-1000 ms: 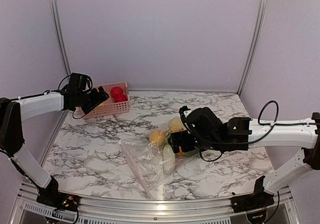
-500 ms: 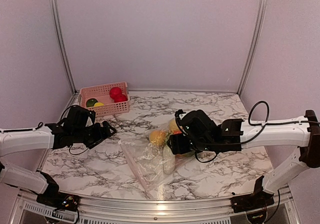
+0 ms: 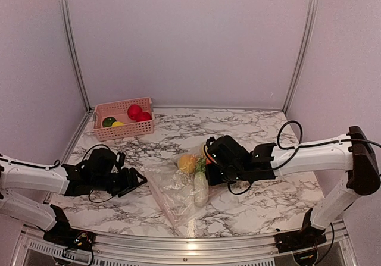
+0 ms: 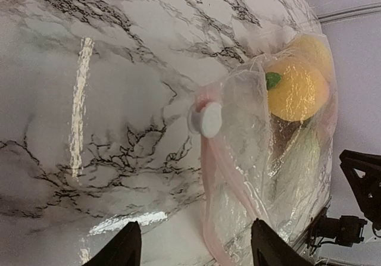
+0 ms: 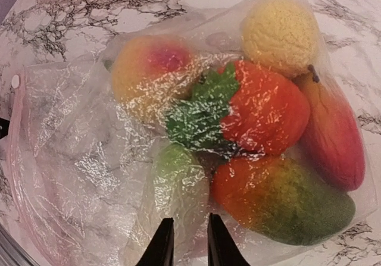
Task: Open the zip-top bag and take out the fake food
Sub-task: Pick up the fake vegetable from the zipper food storage bag.
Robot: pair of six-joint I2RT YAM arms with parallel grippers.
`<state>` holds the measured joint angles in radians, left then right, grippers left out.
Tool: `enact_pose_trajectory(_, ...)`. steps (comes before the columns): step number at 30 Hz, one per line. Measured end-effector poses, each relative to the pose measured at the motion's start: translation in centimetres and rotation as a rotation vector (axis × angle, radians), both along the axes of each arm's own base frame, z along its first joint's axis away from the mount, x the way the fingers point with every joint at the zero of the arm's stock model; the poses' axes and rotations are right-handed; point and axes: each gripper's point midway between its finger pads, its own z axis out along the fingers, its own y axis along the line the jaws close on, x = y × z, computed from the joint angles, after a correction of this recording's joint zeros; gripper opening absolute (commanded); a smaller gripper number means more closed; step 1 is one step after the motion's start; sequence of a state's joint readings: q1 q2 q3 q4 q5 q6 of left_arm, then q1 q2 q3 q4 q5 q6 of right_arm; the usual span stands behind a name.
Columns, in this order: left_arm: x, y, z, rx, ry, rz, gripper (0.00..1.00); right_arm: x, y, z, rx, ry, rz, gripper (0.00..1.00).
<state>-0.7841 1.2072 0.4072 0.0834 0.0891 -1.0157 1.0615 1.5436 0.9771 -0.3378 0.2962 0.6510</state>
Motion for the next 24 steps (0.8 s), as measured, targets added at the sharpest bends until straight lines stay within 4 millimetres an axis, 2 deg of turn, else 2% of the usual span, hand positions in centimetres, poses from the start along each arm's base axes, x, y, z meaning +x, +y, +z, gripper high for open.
enact_pose_trajectory(5, -0.4, -1.3, -0.2, -0.023, 0.005, -0.018, 0.63, 0.7, -0.4, -1.3, -0.023, 0.02, -0.022, 0.15)
enact_pose_trajectory(12, -1.4, -2.6, -1.0, -0.027, 0.027, -0.049, 0.62, 0.9, 0.0, -2.8, -0.033, 0.042, -0.017, 0.15)
enact_pose_trajectory(24, -2.1, -3.3, -0.6, -0.039, 0.022, -0.062, 0.59, 1.0, 0.4, -5.4, -0.066, 0.067, -0.014, 0.16)
